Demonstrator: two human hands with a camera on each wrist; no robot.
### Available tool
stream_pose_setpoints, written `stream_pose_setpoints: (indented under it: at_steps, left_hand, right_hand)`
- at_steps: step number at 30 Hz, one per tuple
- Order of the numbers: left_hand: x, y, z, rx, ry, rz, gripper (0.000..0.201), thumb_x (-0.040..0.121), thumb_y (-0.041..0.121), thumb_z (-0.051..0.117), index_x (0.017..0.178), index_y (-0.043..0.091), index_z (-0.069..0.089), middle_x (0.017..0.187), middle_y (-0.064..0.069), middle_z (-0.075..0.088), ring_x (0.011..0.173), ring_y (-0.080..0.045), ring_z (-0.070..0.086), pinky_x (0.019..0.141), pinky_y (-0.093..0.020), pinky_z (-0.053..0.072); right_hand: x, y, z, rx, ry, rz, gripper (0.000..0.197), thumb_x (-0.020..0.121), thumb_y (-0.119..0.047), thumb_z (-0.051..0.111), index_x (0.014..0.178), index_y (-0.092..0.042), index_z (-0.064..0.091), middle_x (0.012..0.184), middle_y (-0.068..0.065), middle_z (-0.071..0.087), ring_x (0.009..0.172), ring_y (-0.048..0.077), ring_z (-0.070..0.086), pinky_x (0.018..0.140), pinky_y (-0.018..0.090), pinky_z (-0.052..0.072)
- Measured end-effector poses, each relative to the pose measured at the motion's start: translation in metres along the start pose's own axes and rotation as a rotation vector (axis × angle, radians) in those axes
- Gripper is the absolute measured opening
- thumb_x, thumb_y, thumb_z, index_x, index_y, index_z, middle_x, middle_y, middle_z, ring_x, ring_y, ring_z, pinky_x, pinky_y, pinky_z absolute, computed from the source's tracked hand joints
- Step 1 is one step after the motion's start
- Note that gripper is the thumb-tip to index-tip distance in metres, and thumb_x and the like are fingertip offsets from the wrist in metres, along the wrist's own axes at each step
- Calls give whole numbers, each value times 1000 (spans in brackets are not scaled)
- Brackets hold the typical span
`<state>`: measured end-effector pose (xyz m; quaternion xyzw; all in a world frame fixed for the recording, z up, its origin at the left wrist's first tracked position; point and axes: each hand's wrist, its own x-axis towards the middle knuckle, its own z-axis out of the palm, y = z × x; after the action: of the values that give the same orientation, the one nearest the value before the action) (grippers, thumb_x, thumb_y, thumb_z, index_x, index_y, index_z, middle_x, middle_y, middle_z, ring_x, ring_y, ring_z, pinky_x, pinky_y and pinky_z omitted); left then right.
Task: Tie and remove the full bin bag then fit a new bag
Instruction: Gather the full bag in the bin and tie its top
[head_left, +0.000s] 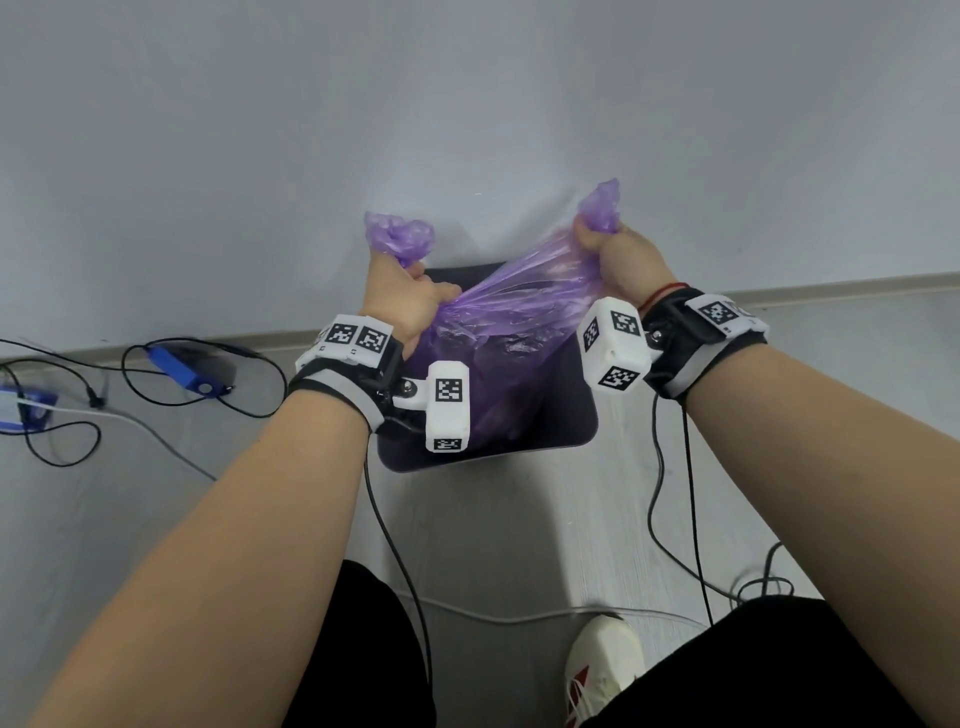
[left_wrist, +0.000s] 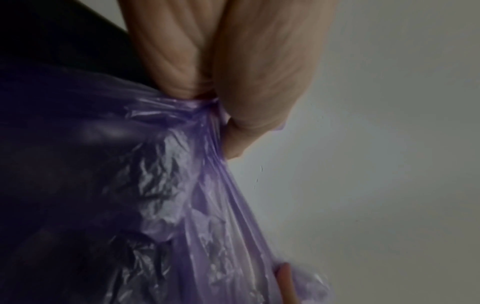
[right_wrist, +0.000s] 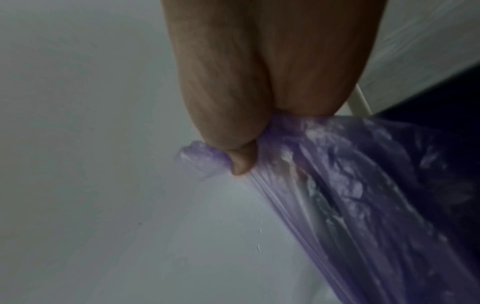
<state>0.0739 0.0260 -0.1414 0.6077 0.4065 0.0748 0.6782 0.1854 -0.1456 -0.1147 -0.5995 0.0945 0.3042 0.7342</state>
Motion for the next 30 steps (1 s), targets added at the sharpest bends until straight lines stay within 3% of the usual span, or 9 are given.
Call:
stream_pose_setpoints:
  at_steps: [3,5,7,12,16,22,25,27,30]
  left_hand:
    - [0,-1,2,21,-20,-3,68,75,-18,66,134,3,39,136,-31,45,122,-44,53,96,-57,51]
    - [-1,-3,1,-8,-23,-16,54,75,-20,63,123,-3,44,108,-30,56,107,-40,63,89,-53,55]
    - [-1,0,0,-160,-25,1,31,82,-21,57,98,5,50,72,-11,45,67,-20,62,70,-38,57]
    - [0,15,-2,-711,-39,-199,23,103,25,47,87,9,50,60,-2,38,55,-16,55,48,-29,56]
    - [3,16,-2,-321,-184,-208,33,103,29,42,71,20,41,47,8,26,35,-5,17,31,-18,13]
    - [-24,19,7,370,-620,-111,29,81,-17,55,75,11,54,49,4,47,38,-7,43,35,-15,35]
    - [-36,25,10,368,-763,-63,17,86,6,71,75,14,60,53,8,61,43,-4,53,46,-16,42]
    - [-35,23,11,422,-748,-38,28,80,38,77,70,21,58,54,2,45,48,-12,29,47,-22,28]
    - [-32,16,18,420,-585,2,33,90,32,66,63,22,50,53,2,27,49,-12,17,43,-23,14]
  right_hand:
    - [-4,-2,6,339,-105,87,25,104,-17,41,98,0,58,90,11,73,83,23,73,88,42,56]
    - [1,-1,9,487,-129,144,25,103,-15,43,79,-11,51,57,2,57,47,16,60,64,30,56]
    - [6,4,8,303,-149,188,37,103,-18,40,67,-21,38,46,-7,28,34,8,27,37,18,27]
    - [6,13,10,-165,-330,198,31,99,-32,36,71,-20,42,58,-6,20,50,10,10,43,22,12]
    - [0,11,18,-109,-426,189,23,90,-20,36,82,-7,53,68,0,31,54,13,20,54,27,19]
    - [-7,8,25,-351,-673,-42,21,96,2,50,108,1,67,89,11,72,83,19,68,81,26,53]
    - [-11,7,27,-525,-669,-135,25,91,-1,62,116,-4,68,95,6,77,88,16,72,84,24,54]
    - [-10,5,28,-569,-629,-181,29,89,-3,66,118,-2,68,98,5,77,91,14,72,84,23,55]
    - [-9,7,28,-627,-667,-189,30,93,-7,63,121,2,66,112,11,73,101,16,68,95,29,53]
